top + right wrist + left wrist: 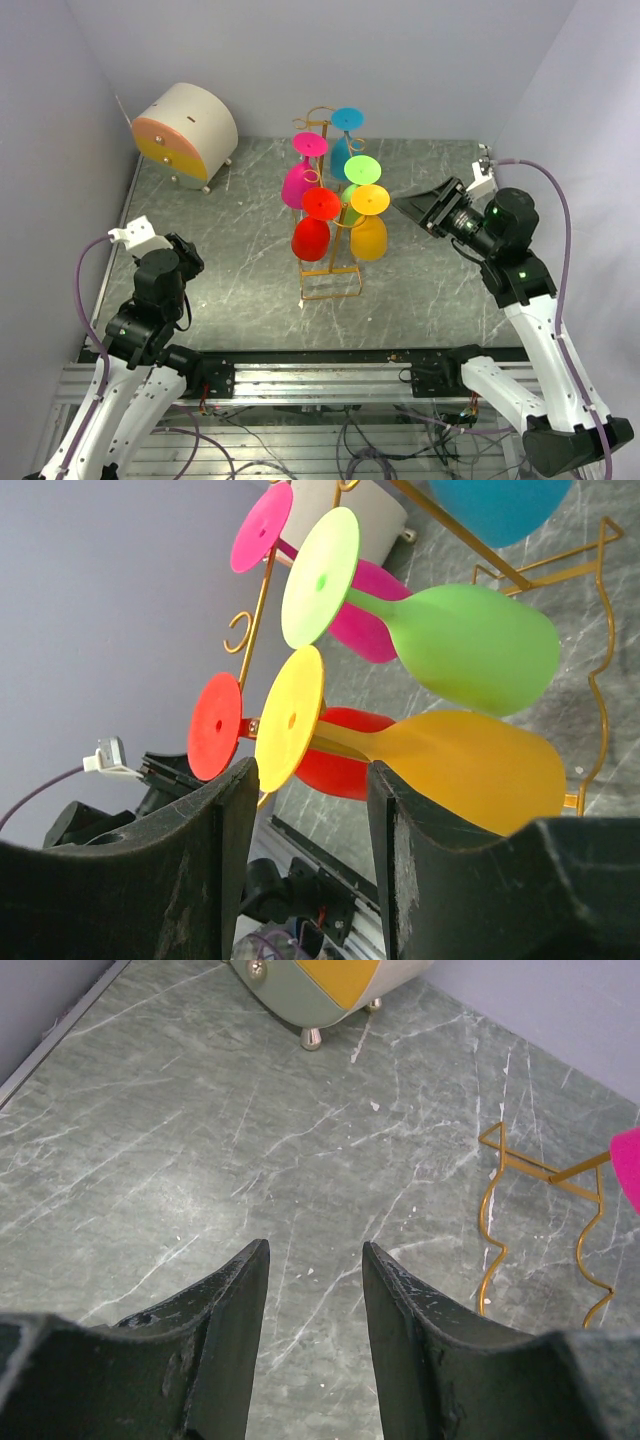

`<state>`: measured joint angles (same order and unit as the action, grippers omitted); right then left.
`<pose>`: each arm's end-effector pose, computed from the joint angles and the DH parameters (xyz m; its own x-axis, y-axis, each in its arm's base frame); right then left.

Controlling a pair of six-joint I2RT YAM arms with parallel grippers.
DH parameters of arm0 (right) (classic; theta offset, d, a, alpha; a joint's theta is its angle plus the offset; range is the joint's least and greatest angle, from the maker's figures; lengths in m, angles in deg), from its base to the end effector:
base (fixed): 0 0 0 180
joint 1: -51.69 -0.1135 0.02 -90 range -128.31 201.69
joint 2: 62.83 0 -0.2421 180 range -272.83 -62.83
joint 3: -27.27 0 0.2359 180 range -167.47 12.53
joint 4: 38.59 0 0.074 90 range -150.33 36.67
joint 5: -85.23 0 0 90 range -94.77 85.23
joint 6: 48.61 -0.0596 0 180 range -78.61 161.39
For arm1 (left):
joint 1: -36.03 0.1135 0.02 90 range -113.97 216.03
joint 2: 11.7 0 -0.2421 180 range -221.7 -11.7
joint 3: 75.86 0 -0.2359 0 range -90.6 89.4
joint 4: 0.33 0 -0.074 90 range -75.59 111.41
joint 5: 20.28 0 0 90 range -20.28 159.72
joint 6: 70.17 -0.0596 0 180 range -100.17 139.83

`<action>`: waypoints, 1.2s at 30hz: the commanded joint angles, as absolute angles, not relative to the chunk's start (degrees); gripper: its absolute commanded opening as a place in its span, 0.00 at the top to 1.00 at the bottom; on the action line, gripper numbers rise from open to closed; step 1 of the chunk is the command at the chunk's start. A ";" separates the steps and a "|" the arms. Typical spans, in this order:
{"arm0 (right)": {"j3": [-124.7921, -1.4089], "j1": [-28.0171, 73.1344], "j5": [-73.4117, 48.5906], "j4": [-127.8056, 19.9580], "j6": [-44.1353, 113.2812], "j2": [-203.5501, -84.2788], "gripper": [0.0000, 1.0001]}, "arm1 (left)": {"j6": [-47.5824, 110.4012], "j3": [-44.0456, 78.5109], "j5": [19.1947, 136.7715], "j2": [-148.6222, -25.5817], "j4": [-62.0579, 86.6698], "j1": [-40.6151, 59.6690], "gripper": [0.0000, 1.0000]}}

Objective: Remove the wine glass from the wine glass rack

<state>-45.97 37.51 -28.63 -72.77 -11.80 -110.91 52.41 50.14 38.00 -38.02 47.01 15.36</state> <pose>0.1867 0.0720 0.3738 -0.5805 0.6085 -0.5410 -0.2446 0.5034 0.8287 0.1321 -0.0163 0.2885 -0.1775 -0.4226 -0.8888 -0.3068 0.8818 -0.3580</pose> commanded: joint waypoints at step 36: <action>-48.00 37.53 -36.70 -61.73 -12.40 -119.93 0.79 | 52.26 48.88 37.64 -38.06 45.87 14.84 0.47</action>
<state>-46.71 37.53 -35.42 -63.44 -12.94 -119.80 52.41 50.14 38.00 -37.80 46.99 15.30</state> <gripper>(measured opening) 0.194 0.532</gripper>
